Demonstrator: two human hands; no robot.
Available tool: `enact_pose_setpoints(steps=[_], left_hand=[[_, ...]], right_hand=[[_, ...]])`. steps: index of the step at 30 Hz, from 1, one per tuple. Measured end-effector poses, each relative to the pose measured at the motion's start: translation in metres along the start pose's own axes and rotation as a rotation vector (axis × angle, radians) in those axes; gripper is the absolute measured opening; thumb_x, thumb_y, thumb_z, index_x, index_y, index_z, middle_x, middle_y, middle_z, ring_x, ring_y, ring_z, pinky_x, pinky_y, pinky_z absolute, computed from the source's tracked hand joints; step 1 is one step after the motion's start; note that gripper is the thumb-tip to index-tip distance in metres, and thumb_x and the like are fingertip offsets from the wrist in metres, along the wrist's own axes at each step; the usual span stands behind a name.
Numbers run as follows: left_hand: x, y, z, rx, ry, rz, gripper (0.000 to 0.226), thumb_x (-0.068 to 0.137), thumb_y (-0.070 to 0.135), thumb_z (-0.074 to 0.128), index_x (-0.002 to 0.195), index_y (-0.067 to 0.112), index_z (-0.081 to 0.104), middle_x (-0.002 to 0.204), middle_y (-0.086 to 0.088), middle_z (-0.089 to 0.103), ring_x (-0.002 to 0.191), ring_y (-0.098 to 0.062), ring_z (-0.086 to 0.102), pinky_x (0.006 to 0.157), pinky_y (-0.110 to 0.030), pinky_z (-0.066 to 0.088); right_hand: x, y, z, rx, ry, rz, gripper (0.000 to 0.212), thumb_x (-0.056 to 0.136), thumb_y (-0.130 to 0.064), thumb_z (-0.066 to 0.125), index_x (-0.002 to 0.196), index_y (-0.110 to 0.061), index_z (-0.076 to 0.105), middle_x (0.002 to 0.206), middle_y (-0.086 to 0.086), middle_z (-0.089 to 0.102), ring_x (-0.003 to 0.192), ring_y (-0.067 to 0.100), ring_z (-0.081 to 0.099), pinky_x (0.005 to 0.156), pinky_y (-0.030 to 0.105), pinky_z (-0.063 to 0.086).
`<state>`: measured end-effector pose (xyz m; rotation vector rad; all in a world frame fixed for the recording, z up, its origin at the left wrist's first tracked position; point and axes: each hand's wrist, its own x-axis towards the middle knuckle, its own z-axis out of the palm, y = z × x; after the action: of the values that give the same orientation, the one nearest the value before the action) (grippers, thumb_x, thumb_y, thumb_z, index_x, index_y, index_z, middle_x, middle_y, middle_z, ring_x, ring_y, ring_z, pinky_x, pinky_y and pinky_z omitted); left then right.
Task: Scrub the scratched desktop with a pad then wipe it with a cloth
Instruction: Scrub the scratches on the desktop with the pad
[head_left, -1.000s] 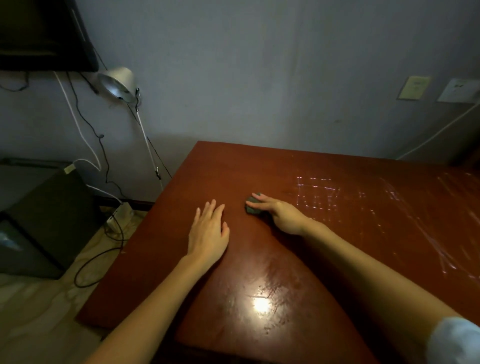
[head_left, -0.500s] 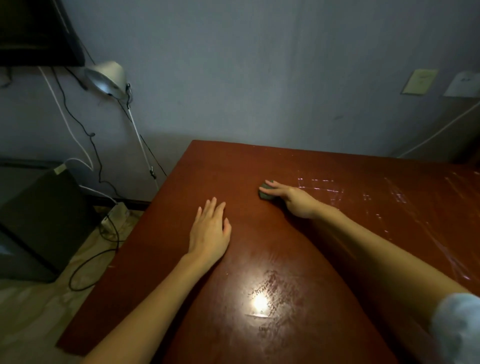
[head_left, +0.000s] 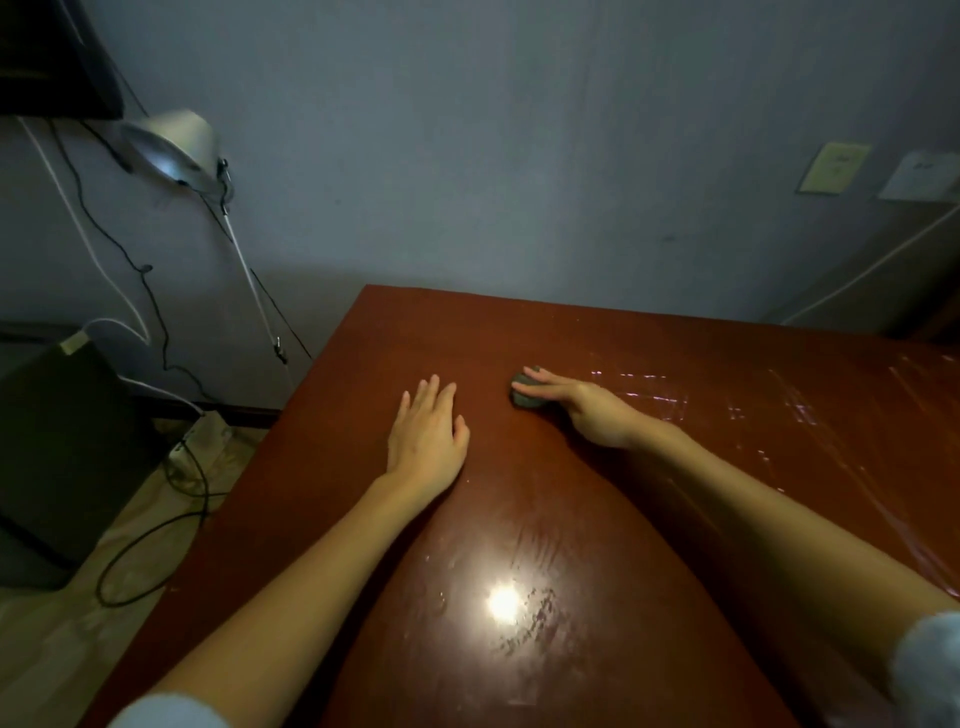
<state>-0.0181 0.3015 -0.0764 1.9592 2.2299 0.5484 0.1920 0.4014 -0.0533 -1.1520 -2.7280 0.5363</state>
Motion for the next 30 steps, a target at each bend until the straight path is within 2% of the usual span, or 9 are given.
enact_pose_setpoints(steps=[2,5,9,11,17,22,24,27,30], left_hand=[[0.007,0.0,0.005,0.037,0.011,-0.009,0.054,0.101,0.029,0.031,0.151,0.014,0.022,0.16,-0.007,0.013,0.148,-0.018,0.007,0.12,-0.033,0.001],[0.02,-0.003,0.008,0.089,0.027,-0.023,0.057,0.1,0.033,0.03,0.152,0.013,0.019,0.16,-0.006,0.013,0.148,-0.018,0.007,0.12,-0.035,-0.001],[0.046,-0.02,0.004,0.122,0.016,-0.094,0.064,0.1,0.04,0.029,0.153,0.011,0.01,0.16,-0.007,0.008,0.148,-0.019,0.005,0.12,-0.037,-0.001],[0.059,-0.027,0.004,0.147,-0.014,-0.117,0.064,0.1,0.044,0.026,0.154,0.013,0.009,0.161,-0.007,0.004,0.148,-0.019,0.001,0.121,-0.038,-0.001],[0.074,-0.029,0.01,0.183,-0.045,-0.137,0.064,0.099,0.048,0.02,0.154,0.019,0.003,0.161,-0.004,-0.004,0.148,-0.019,-0.006,0.121,-0.04,-0.001],[0.079,-0.029,0.01,0.174,-0.027,-0.159,0.064,0.099,0.049,0.022,0.154,0.021,0.006,0.161,-0.002,-0.002,0.148,-0.019,-0.004,0.12,-0.04,-0.001],[0.08,-0.029,0.011,0.179,-0.021,-0.158,0.064,0.098,0.049,0.023,0.154,0.021,0.006,0.161,-0.002,-0.002,0.148,-0.019,-0.004,0.12,-0.039,-0.001],[0.081,-0.03,0.011,0.18,-0.02,-0.154,0.064,0.098,0.05,0.022,0.154,0.022,0.006,0.161,-0.002,-0.003,0.148,-0.018,-0.004,0.12,-0.039,-0.001],[0.081,-0.03,0.012,0.172,-0.023,-0.148,0.064,0.099,0.051,0.02,0.154,0.022,0.005,0.161,-0.001,-0.004,0.148,-0.018,-0.006,0.121,-0.039,-0.002]], right_hand=[[0.031,-0.002,0.0,-0.005,-0.006,0.023,0.086,0.078,0.022,0.028,0.145,-0.032,0.035,0.158,-0.004,0.018,0.146,0.015,0.014,0.12,0.036,0.015],[0.059,-0.019,0.009,0.009,-0.007,-0.043,0.085,0.077,0.02,0.029,0.145,-0.03,0.036,0.157,-0.002,0.019,0.146,0.016,0.014,0.119,0.035,0.017],[0.029,-0.015,0.017,0.012,-0.059,-0.196,0.089,0.075,0.023,0.03,0.145,-0.032,0.036,0.157,-0.008,0.018,0.145,0.006,0.011,0.117,0.022,0.01],[0.012,0.003,0.009,0.034,-0.082,-0.196,0.093,0.075,0.025,0.03,0.144,-0.037,0.034,0.156,-0.014,0.015,0.144,0.0,0.008,0.116,0.018,0.006],[0.065,0.047,-0.025,-0.056,-0.022,0.037,0.093,0.073,0.025,0.028,0.146,-0.033,0.033,0.158,-0.003,0.015,0.146,0.014,0.012,0.119,0.039,0.017],[0.118,0.014,-0.006,-0.045,-0.016,-0.05,0.087,0.077,0.021,0.029,0.147,-0.03,0.032,0.159,-0.001,0.014,0.147,0.017,0.01,0.119,0.034,0.016],[0.111,-0.002,0.008,-0.042,-0.022,-0.151,0.086,0.078,0.02,0.031,0.146,-0.033,0.033,0.158,-0.005,0.016,0.146,0.012,0.01,0.119,0.033,0.014],[0.079,0.004,0.012,0.017,-0.07,-0.264,0.087,0.078,0.022,0.03,0.144,-0.033,0.037,0.157,-0.009,0.017,0.144,0.004,0.01,0.116,0.02,0.009],[0.058,0.04,-0.008,0.023,-0.043,-0.157,0.087,0.077,0.023,0.032,0.143,-0.034,0.038,0.156,-0.009,0.019,0.144,0.006,0.013,0.119,0.026,0.011]])
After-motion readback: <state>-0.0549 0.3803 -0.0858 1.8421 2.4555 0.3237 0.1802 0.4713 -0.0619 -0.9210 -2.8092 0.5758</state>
